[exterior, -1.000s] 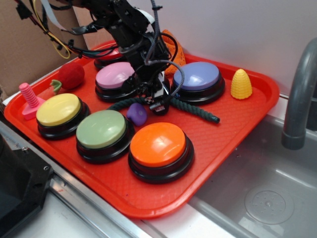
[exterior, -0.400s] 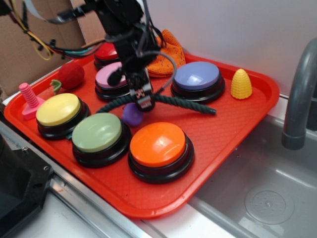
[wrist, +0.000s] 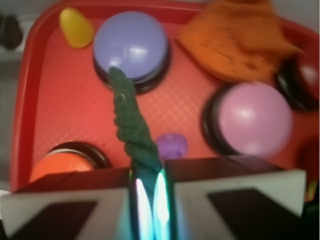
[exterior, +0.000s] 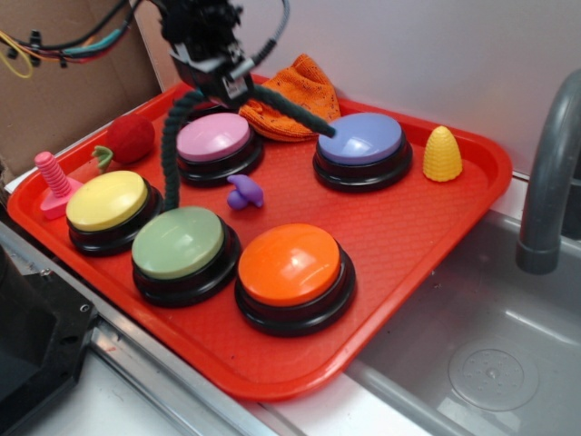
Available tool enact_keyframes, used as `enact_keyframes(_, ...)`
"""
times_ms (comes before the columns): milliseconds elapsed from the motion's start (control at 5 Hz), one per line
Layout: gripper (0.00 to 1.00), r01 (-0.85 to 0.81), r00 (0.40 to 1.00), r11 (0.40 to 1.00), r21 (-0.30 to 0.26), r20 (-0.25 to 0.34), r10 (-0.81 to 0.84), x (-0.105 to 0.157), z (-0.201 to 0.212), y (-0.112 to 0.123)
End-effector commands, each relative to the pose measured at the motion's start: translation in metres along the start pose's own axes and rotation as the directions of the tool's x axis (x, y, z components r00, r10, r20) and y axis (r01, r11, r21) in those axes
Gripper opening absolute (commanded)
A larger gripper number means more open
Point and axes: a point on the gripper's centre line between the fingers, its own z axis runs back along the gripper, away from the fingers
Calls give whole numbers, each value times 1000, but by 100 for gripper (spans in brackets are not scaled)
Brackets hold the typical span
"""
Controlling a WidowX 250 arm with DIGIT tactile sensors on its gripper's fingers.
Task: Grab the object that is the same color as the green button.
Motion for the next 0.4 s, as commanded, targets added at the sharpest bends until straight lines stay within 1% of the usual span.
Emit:
enact_keyframes(0, 0, -281, 953, 959, -34, 103, 283, 19, 57, 17)
enact_keyframes(200, 0, -160, 986, 987, 23, 46, 159, 41, 36, 11)
